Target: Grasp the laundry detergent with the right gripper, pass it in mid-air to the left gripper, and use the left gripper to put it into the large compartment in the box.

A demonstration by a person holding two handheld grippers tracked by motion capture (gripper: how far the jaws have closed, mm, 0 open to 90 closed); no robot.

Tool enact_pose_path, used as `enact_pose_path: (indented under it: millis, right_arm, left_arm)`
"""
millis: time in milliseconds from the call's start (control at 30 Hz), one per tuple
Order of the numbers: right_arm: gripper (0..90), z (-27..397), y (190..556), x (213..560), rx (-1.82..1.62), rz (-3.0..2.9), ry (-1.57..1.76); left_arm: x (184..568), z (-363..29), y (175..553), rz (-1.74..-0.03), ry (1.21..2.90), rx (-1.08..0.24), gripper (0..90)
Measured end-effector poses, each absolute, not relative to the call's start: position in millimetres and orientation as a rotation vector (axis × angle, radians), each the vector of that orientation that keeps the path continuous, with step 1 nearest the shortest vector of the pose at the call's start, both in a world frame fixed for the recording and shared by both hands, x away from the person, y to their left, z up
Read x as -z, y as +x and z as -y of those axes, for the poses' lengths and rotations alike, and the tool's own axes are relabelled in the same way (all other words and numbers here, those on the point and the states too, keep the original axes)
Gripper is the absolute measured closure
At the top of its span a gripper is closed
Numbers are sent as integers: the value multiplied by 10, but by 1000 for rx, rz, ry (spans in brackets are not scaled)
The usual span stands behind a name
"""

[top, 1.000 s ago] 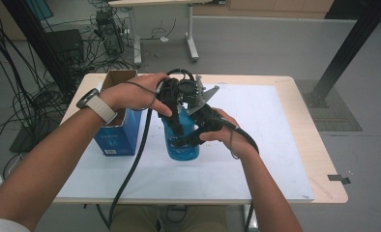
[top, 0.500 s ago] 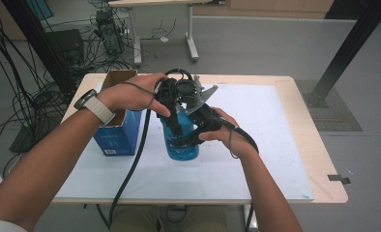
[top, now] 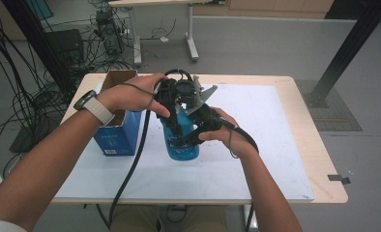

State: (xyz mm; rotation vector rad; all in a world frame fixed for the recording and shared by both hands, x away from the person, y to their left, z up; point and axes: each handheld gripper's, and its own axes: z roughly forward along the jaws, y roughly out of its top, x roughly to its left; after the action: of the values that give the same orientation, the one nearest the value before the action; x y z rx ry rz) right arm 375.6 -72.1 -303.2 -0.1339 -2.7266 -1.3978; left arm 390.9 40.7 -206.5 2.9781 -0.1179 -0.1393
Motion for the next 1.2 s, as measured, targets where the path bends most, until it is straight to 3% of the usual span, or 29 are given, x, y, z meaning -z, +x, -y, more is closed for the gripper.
enact_pose_path:
  millis: [1200]
  right_arm:
    - [433,718,3761,3018,1414,2742,-107]
  left_arm:
    - [2051,-444,3907,96,2957,147,379]
